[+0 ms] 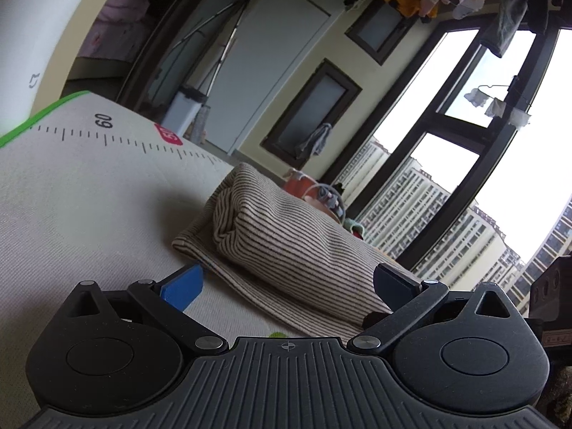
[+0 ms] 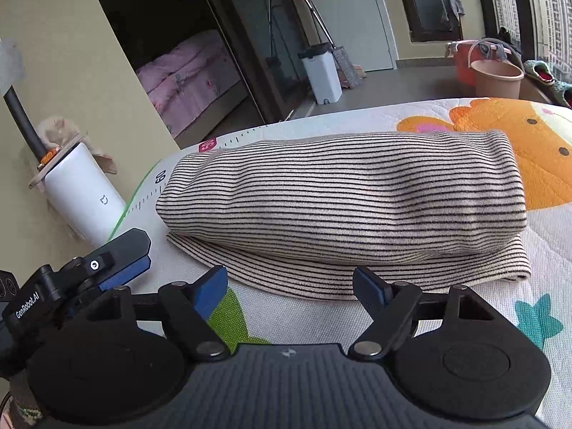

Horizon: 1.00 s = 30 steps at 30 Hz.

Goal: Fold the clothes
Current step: 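Grasp the rolled striped shirt edge with both grippers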

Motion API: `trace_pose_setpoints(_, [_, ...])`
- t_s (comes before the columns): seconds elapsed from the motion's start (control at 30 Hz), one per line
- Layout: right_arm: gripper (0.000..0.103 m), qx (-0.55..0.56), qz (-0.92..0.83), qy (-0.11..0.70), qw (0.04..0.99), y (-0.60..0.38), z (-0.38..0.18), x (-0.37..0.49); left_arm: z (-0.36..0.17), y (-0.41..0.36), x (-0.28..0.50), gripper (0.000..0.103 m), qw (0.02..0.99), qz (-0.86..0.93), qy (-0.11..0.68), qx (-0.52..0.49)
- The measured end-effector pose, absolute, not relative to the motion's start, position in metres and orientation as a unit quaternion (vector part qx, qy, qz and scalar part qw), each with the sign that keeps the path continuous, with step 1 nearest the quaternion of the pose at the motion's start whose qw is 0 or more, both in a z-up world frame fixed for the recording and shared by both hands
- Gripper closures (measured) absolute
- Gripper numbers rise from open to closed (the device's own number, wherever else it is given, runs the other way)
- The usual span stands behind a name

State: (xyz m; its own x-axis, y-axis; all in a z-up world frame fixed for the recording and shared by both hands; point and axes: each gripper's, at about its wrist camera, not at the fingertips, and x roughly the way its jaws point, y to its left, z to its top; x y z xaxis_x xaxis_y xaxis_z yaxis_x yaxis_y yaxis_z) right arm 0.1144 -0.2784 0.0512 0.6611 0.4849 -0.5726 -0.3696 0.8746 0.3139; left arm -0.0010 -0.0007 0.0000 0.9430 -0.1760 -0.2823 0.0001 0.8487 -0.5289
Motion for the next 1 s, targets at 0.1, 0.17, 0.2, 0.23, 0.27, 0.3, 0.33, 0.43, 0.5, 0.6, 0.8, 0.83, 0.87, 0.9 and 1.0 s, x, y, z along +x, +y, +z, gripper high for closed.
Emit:
trace_pose_setpoints(0.1, [0.024, 0.077, 0.221, 0.316, 0.919, -0.276, 0.059, 0.123, 0.0, -0.005, -0.007, 0.0, 0.946, -0.048, 0.165, -0.275])
trace_pose_setpoints(0.17, [0.024, 0.072, 0.212, 0.302, 0.927, -0.274, 0.064, 0.128, 0.0, -0.008, -0.01, 0.0, 0.945, -0.049, 0.166, -0.277])
trace_pose_setpoints(0.2, [0.024, 0.069, 0.207, 0.295, 0.93, -0.273, 0.066, 0.131, 0.001, -0.009, -0.012, 0.0, 0.945, -0.05, 0.167, -0.278])
trace_pose_setpoints(0.23, [0.024, 0.067, 0.202, 0.288, 0.934, -0.272, 0.068, 0.134, 0.001, -0.011, -0.014, 0.0, 0.944, -0.05, 0.168, -0.279])
trace_pose_setpoints(0.27, [0.024, 0.064, 0.197, 0.28, 0.937, -0.271, 0.071, 0.137, 0.001, -0.012, -0.016, 0.0, 0.944, -0.051, 0.169, -0.28])
trace_pose_setpoints(0.3, [0.023, 0.061, 0.192, 0.273, 0.941, -0.27, 0.073, 0.14, 0.001, -0.013, -0.018, 0.0, 0.943, -0.051, 0.17, -0.281])
trace_pose_setpoints(0.33, [0.017, 0.059, 0.188, 0.266, 0.944, -0.269, 0.076, 0.142, 0.001, -0.015, -0.02, 0.0, 0.943, -0.052, 0.171, -0.282])
trace_pose_setpoints(0.43, [0.002, 0.049, 0.171, 0.246, 0.953, -0.269, 0.081, 0.153, 0.005, -0.012, -0.014, 0.0, 0.932, -0.041, 0.19, -0.307])
trace_pose_setpoints(0.5, [0.002, 0.046, 0.165, 0.256, 0.951, -0.278, 0.072, 0.158, 0.008, -0.01, -0.013, 0.0, 0.93, -0.043, 0.199, -0.307])
trace_pose_setpoints(0.6, [0.002, 0.048, 0.167, 0.28, 0.944, -0.294, 0.058, 0.161, 0.027, -0.007, -0.001, 0.0, 0.943, -0.046, 0.2, -0.261])
trace_pose_setpoints(0.8, [0.0, 0.083, 0.168, 0.24, 0.952, -0.343, 0.065, 0.136, 0.085, 0.006, 0.037, 0.0, 0.971, -0.021, 0.15, -0.185])
trace_pose_setpoints(0.83, [0.0, 0.096, 0.161, 0.226, 0.956, -0.351, 0.064, 0.135, 0.087, 0.003, 0.048, 0.0, 0.973, -0.022, 0.153, -0.174])
trace_pose_setpoints(0.87, [0.0, 0.108, 0.153, 0.22, 0.957, -0.356, 0.061, 0.138, 0.086, -0.001, 0.062, 0.0, 0.972, -0.025, 0.164, -0.165])
trace_pose_setpoints(0.9, [0.0, 0.117, 0.146, 0.225, 0.956, -0.359, 0.055, 0.146, 0.081, -0.006, 0.076, 0.0, 0.969, -0.031, 0.183, -0.164])
trace_pose_setpoints(1.0, [0.0, 0.151, 0.131, 0.254, 0.946, -0.364, 0.03, 0.168, 0.059, -0.015, 0.11, 0.0, 0.95, -0.053, 0.249, -0.18])
